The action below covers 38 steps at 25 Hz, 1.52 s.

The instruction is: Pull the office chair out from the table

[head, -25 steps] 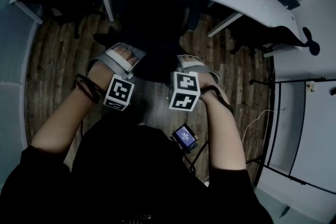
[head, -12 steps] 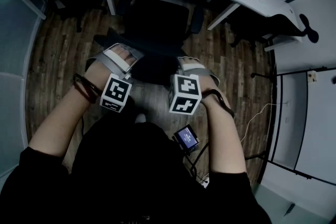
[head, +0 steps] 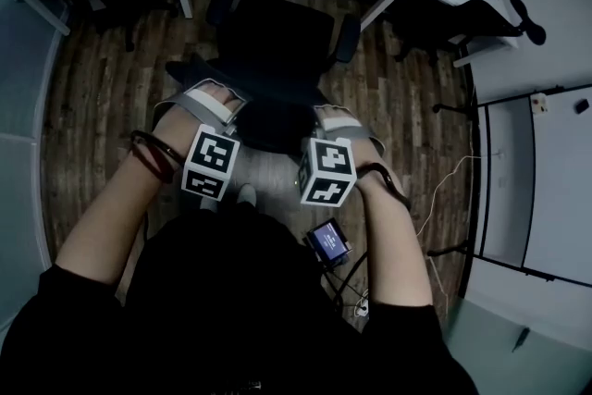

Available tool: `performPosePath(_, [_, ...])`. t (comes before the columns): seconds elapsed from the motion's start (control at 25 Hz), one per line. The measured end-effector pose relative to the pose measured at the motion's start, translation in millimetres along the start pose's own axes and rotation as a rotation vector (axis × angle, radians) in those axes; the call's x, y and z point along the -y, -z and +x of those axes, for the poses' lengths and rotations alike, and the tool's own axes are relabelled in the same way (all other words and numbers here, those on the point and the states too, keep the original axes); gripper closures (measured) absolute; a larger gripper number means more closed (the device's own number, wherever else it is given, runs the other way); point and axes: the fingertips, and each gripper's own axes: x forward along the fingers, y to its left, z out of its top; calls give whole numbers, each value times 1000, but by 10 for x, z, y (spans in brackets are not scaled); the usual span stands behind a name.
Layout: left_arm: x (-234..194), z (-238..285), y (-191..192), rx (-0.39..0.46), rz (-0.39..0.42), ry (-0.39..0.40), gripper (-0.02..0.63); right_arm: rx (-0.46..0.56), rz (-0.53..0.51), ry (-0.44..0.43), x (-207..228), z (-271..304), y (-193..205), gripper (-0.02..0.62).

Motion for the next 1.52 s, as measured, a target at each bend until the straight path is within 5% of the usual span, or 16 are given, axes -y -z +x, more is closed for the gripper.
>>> performPosePath(0.8, [381,-321,-340,140,24,17,218,-93,74,83,-556,-209,-120,259])
performPosePath(1.0, [229,-893,-429,324,-217,36,253,49,219,105,-509,-753,-403,259])
performPosePath(1.16, [-198,-1454,-422,543,-462,-89,421,304,481,260,-160,-1396,-541,267])
performPosePath(1.36, [-782,-2241,-513,988,-868,-231,579,606,772,450,250,-1988,-656,594])
performPosePath(1.44, [-877,-2425,-502,1126,-1026,-235,603,704,915,494,338,-2200,-600,594])
performPosePath(1.52, [-922,-2455,-523,1178,-1080,-229,603,782,1003,513,362,-2418,-529,595])
